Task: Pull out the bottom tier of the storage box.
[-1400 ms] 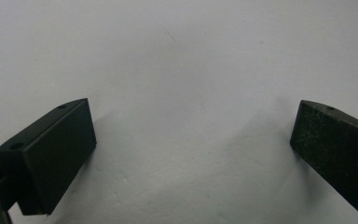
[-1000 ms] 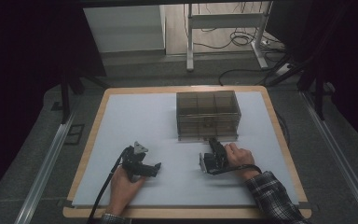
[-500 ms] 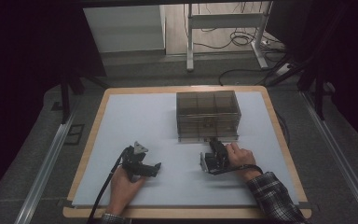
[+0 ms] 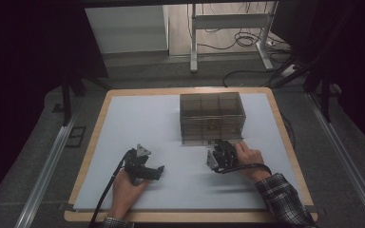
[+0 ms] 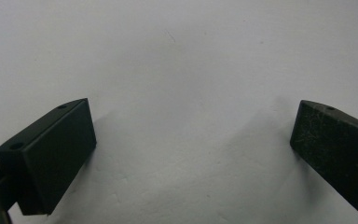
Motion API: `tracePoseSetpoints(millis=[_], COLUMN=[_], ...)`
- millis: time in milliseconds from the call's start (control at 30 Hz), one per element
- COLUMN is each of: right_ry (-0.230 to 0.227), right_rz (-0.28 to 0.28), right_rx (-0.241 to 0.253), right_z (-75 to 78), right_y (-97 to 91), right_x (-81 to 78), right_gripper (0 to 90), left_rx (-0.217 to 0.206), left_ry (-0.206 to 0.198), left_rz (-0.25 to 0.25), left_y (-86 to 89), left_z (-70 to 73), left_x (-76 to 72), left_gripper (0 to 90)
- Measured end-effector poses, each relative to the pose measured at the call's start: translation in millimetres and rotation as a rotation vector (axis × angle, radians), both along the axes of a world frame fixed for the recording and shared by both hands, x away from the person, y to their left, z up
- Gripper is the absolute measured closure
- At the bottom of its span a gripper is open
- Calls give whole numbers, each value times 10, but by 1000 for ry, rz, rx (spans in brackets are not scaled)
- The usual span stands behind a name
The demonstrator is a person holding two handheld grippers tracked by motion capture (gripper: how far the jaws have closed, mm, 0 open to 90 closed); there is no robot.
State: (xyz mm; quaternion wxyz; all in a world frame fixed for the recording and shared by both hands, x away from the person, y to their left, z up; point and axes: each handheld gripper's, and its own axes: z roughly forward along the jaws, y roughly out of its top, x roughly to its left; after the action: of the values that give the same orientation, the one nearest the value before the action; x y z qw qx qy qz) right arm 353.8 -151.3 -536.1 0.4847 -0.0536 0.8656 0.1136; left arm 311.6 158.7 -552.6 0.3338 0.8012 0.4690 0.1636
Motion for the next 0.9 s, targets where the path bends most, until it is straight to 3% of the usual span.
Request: tracePoseSetpoints(millis=[167,200,433,733,900], right_ry=[40,66,141,288,335], right_rz=[2,2,13,27,30], right_rx=[18,37,44,133,156], right_z=[64,100,184,353,421], right_y=[-20,-35,-71,-144,-187], right_x=[23,37,86,195,256], right_gripper=[684,678,640,625,625], left_rx=[-4,-3,-1,-1,-3], left_ry=[0,0,0,0,-1], left_rz=[2,0,1,0,1], left_y=[-3,-1,-1,0,-1], left_z=[-1,-1,0,0,-1], left_x=[0,0,0,0,0], left_gripper=[0,0,0,0,0])
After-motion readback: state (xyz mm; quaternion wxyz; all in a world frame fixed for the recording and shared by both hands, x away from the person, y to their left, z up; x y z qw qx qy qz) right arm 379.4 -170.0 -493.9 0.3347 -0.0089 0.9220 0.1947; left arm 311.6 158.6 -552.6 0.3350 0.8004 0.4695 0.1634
